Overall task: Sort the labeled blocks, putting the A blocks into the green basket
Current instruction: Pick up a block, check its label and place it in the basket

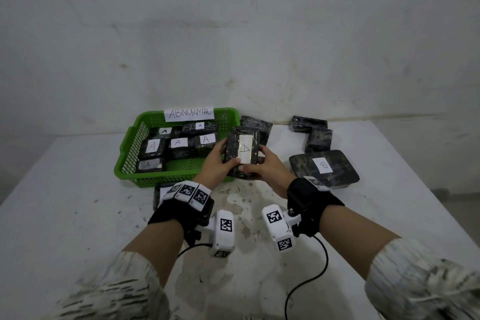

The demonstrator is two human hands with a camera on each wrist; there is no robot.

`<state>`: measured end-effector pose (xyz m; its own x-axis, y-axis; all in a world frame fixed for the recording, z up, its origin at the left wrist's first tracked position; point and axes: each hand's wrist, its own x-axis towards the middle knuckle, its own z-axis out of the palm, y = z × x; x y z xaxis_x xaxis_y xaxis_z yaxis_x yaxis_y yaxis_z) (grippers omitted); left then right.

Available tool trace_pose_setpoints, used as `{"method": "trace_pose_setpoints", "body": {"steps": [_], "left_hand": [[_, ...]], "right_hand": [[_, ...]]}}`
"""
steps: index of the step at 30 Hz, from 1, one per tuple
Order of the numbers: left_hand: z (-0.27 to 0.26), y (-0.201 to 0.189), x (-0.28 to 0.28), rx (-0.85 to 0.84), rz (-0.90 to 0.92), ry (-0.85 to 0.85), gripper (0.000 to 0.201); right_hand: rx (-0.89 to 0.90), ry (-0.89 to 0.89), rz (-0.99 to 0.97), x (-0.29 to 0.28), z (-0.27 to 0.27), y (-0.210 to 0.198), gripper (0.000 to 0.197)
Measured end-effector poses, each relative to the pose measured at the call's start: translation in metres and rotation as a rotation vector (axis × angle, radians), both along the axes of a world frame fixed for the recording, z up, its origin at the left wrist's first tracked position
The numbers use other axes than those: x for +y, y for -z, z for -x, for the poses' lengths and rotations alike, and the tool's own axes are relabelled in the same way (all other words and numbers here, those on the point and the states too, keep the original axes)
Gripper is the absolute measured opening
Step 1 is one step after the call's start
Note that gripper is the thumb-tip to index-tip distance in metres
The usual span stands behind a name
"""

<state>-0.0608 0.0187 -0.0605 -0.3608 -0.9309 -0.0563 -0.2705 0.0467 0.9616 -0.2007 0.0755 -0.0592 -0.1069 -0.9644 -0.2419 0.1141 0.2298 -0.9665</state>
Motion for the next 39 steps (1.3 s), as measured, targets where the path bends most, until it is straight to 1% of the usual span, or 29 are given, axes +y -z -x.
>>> {"method": "trace_pose_setpoints", "body": {"steps": [2,3,5,6,7,9,10,11,12,13,15,17,18,19,20,21,22,23,24,26,27,29,31,33,36,39], "left_hand": [[0.001,0.002,0.001,-0.008,0.047,-0.027,0.074],[0.001,0.004,0.000,-0.045,0.114,-0.058,0.073],[0.004,0.005,-0.002,-0.141,0.226,-0.112,0.063],[0.005,0.004,-0.002,-0.157,0.221,-0.109,0.055],[0.007,0.002,-0.004,-0.124,0.166,-0.095,0.044],[0.008,-0.008,-0.003,0.059,-0.036,-0.073,0.020],[0.007,-0.014,-0.001,0.155,-0.131,-0.075,0.024],[0.006,-0.016,-0.001,0.228,-0.199,-0.075,0.035],[0.004,-0.018,0.000,0.268,-0.230,-0.071,0.043],[0.003,-0.019,0.000,0.277,-0.226,-0.073,0.046],[0.002,-0.019,-0.002,0.249,-0.184,-0.095,0.043],[0.002,-0.019,-0.003,0.251,-0.181,-0.085,0.032],[0.002,-0.020,-0.002,0.263,-0.193,-0.064,0.026],[0.002,-0.022,0.000,0.269,-0.209,-0.042,0.023],[0.003,-0.023,0.002,0.267,-0.221,-0.020,0.022],[0.004,-0.024,0.004,0.261,-0.229,0.000,0.023],[0.005,-0.023,0.005,0.253,-0.233,0.020,0.023],[0.006,-0.023,0.006,0.240,-0.232,0.033,0.023],[0.006,-0.022,0.007,0.224,-0.218,0.043,0.022],[0.005,-0.021,0.007,0.188,-0.163,0.050,0.022],[0.004,-0.020,0.007,0.162,-0.128,0.044,0.024],[0.002,-0.017,0.004,0.117,-0.058,0.011,0.027],[0.000,-0.014,0.001,0.106,-0.033,-0.018,0.026],[-0.001,-0.015,0.001,0.126,-0.062,-0.014,0.029],[-0.001,-0.013,0.001,0.135,-0.134,0.037,0.039],[-0.001,-0.010,0.000,0.099,-0.100,0.020,0.047]], "right_hand": [[0.110,0.029,0.025,-0.001,-0.001,0.003,0.066],[0.172,0.048,0.043,-0.002,-0.002,0.005,0.068],[0.237,0.044,0.075,-0.002,-0.004,0.005,0.073],[0.235,0.027,0.090,-0.001,-0.004,0.003,0.074],[0.217,0.003,0.099,0.000,-0.005,0.000,0.072],[0.164,-0.033,0.101,0.004,-0.004,-0.007,0.059],[0.147,-0.054,0.108,0.006,-0.003,-0.010,0.051],[0.142,-0.074,0.124,0.007,-0.001,-0.011,0.045],[0.144,-0.084,0.137,0.007,0.001,-0.012,0.041],[0.150,-0.079,0.152,0.007,0.003,-0.011,0.037],[0.194,-0.017,0.187,0.006,0.004,-0.010,0.031],[0.206,0.114,0.201,0.002,0.003,-0.008,0.019],[0.202,0.176,0.202,0.000,0.004,-0.006,0.017],[0.195,0.207,0.195,-0.002,0.004,-0.005,0.020],[0.170,0.199,0.172,-0.004,0.004,-0.005,0.027],[0.122,0.167,0.139,-0.005,0.003,-0.006,0.036],[0.068,0.129,0.103,-0.006,0.002,-0.007,0.040],[0.022,0.097,0.086,-0.006,0.002,-0.007,0.037],[0.001,0.084,0.085,-0.005,0.002,-0.009,0.029],[-0.001,0.124,0.107,-0.005,0.001,-0.009,0.015],[0.001,0.153,0.116,-0.006,0.001,-0.008,0.013],[-0.006,0.169,0.117,-0.006,0.001,-0.008,0.014],[-0.019,0.128,0.103,-0.005,0.001,-0.008,0.020],[-0.016,0.103,0.097,-0.005,0.002,-0.009,0.028],[-0.034,0.154,0.113,-0.005,0.005,-0.010,0.026],[-0.051,0.149,0.100,-0.005,0.005,-0.012,0.031]]}}
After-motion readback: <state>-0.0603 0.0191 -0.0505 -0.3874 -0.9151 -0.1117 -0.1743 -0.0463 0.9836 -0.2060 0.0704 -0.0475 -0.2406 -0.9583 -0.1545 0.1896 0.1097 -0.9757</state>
